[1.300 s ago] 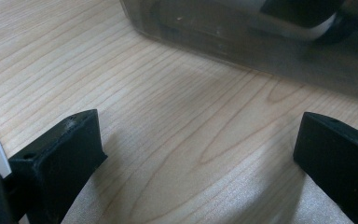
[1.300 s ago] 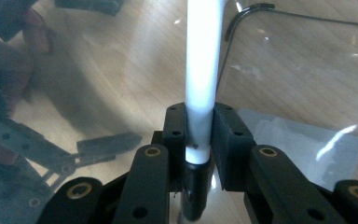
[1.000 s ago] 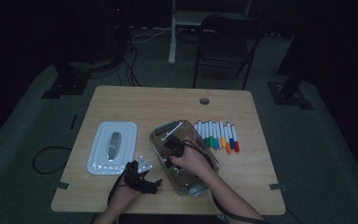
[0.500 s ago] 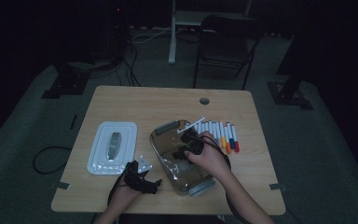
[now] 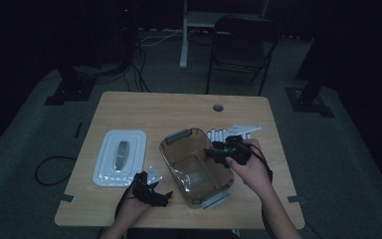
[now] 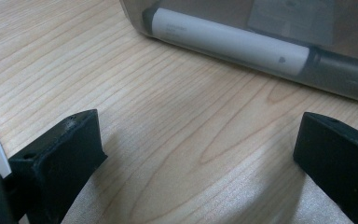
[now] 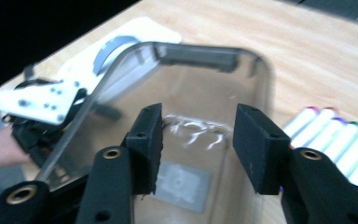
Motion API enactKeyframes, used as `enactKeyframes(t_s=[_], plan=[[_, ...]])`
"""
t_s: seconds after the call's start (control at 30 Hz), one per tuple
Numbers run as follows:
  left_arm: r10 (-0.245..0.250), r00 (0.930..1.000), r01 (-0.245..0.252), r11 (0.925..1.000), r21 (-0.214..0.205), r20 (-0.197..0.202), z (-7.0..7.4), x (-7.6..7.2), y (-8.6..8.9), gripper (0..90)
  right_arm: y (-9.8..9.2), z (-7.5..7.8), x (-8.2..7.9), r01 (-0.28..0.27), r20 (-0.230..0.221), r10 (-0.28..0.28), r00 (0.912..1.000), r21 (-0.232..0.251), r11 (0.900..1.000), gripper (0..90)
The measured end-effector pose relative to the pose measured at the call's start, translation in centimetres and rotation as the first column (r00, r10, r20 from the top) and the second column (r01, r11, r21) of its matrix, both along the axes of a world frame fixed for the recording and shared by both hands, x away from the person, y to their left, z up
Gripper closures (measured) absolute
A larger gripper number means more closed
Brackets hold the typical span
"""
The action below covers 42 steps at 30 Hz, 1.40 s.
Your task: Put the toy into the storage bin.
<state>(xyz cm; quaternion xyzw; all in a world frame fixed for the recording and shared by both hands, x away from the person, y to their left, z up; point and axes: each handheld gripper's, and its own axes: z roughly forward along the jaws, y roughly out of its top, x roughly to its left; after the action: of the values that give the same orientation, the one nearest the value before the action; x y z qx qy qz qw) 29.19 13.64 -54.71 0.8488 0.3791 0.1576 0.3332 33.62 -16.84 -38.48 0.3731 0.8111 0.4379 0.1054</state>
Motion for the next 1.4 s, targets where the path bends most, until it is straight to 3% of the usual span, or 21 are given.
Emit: enactKeyframes(t_s=[0.13, 0.27, 0.43, 0.57, 0.63, 0.77, 0.83, 1.1, 1.23, 1.4], plan=[[0.000, 1.0000, 0.000, 1.0000, 0.000, -0.001, 0.0, 0.0, 0.0, 1.8, -2.1, -0.4, -0.2, 0.040, 0.011, -0.040, 0.9991, 0.019, 0.9990, 53.1], [0.002, 1.0000, -0.002, 1.0000, -0.002, 0.001, 0.0, 0.0, 0.0, 1.8, -3.8, -0.6, -0.3, 0.086, 0.022, -0.086, 0.9960, -0.006, 0.9962, 53.0], [0.004, 1.0000, -0.004, 1.0000, 0.000, 0.000, 0.0, 0.0, 0.0, 1.8, -8.1, -1.1, -0.2, 0.182, 0.044, -0.183, 0.9822, 0.016, 0.9831, 53.1], [0.004, 1.0000, -0.004, 1.0000, 0.001, 0.000, 0.0, 0.0, 0.0, 1.8, -11.0, -2.1, 0.3, 0.278, 0.050, -0.278, 0.9592, 0.022, 0.9604, 52.2], [0.006, 1.0000, -0.006, 1.0000, 0.001, 0.001, 0.0, 0.0, 0.0, 1.8, -12.3, -2.8, 0.7, 0.320, 0.034, -0.321, 0.9465, 0.036, 0.9468, 52.2], [0.013, 0.9999, -0.013, 0.9999, -0.001, 0.001, 0.0, -0.1, 0.0, 1.9, -14.4, -4.5, 1.8, 0.393, 0.007, -0.394, 0.9192, 0.019, 0.9191, 53.2], [0.013, 0.9999, -0.013, 0.9999, -0.001, 0.001, 0.0, -0.1, 0.0, 1.9, -15.1, -5.4, 2.3, 0.423, -0.014, -0.423, 0.9061, 0.023, 0.9058, 54.3], [0.021, 0.9998, -0.021, 0.9998, -0.001, 0.001, 0.0, -0.1, 0.0, 1.8, -16.2, -8.6, 4.7, 0.496, -0.078, -0.495, 0.8653, -0.007, 0.8682, 57.8], [0.021, 0.9998, -0.021, 0.9998, -0.001, 0.000, 0.0, -0.1, 0.0, 1.8, -16.3, -9.4, 5.8, 0.521, -0.106, -0.521, 0.8468, -0.030, 0.8529, 59.0], [0.020, 0.9998, -0.020, 0.9998, 0.000, 0.000, 0.0, -0.1, 0.1, 1.8, -15.9, -10.5, 7.4, 0.520, -0.135, -0.521, 0.8427, -0.045, 0.8528, 62.9]])
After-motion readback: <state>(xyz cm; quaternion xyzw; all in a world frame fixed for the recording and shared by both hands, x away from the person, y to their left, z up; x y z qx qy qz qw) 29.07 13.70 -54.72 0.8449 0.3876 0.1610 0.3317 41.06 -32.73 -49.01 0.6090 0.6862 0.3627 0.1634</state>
